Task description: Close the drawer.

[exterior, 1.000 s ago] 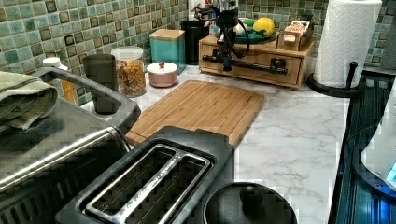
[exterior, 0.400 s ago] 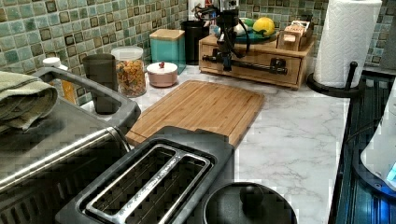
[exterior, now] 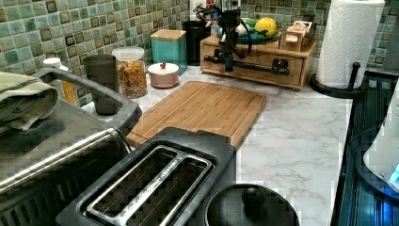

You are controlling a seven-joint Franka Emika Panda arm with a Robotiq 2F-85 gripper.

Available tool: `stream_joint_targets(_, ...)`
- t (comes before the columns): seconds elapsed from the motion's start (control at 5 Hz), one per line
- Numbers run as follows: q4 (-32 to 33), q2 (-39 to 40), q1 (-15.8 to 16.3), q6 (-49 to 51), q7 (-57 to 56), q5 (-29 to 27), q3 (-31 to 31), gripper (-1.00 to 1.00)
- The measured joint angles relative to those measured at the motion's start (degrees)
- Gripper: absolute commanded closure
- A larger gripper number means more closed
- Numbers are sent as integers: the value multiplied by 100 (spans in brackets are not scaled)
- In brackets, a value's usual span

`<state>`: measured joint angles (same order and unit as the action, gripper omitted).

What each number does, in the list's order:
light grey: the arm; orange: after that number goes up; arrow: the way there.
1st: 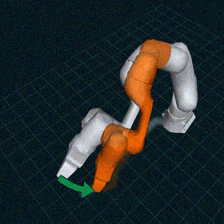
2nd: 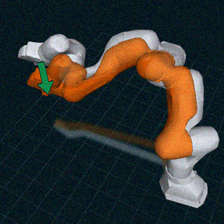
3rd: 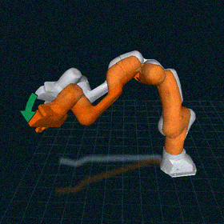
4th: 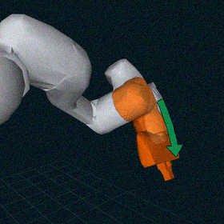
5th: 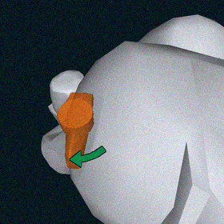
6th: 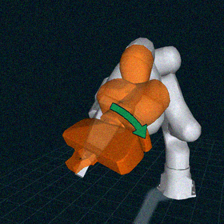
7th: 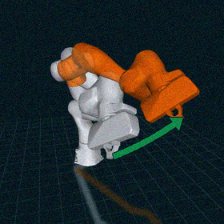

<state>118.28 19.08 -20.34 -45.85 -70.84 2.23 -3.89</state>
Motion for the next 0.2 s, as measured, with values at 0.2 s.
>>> stream_joint_targets(0.2,0,4,1,-14,-34,-4,-4,100)
